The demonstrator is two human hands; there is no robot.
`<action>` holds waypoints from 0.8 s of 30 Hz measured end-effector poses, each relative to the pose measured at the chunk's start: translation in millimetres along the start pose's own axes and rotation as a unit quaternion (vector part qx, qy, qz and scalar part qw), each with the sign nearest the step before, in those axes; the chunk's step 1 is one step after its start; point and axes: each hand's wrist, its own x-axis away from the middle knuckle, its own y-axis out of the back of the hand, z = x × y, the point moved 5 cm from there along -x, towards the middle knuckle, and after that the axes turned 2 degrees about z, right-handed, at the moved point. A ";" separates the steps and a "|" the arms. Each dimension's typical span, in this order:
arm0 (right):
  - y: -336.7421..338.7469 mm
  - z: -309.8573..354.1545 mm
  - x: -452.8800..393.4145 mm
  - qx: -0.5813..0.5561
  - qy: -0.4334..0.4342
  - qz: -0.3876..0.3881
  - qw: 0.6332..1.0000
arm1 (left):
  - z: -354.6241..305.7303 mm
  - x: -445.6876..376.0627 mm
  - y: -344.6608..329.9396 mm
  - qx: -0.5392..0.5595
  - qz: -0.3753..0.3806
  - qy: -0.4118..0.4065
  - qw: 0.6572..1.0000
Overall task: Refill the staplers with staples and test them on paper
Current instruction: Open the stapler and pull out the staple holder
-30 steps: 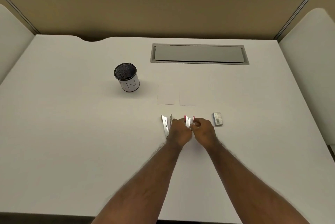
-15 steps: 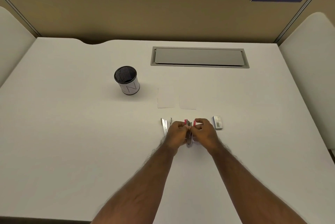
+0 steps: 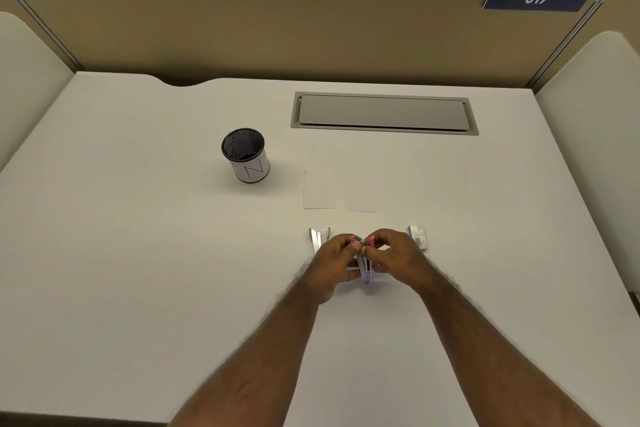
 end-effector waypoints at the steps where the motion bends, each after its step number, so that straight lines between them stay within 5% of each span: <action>1: -0.3 1.8 0.0 -0.002 -0.001 0.000 1.000 | -0.5 0.1 0.6 0.000 -0.003 -0.007 1.000; 11: 8.7 16.3 -0.8 -0.114 -0.013 -0.041 0.992 | -7.0 0.3 18.7 0.060 -0.095 -0.055 0.992; 16: 21.4 15.4 -0.8 -0.247 -0.015 -0.092 0.965 | -12.4 4.4 29.9 0.211 -0.156 -0.062 0.963; 21: 25.1 18.4 -0.9 -0.373 -0.013 -0.061 0.926 | -9.4 12.3 29.2 0.379 -0.138 -0.042 0.914; 24: 27.9 22.6 -1.9 -0.391 -0.007 -0.034 0.920 | -4.3 18.5 27.7 0.377 -0.091 -0.015 0.921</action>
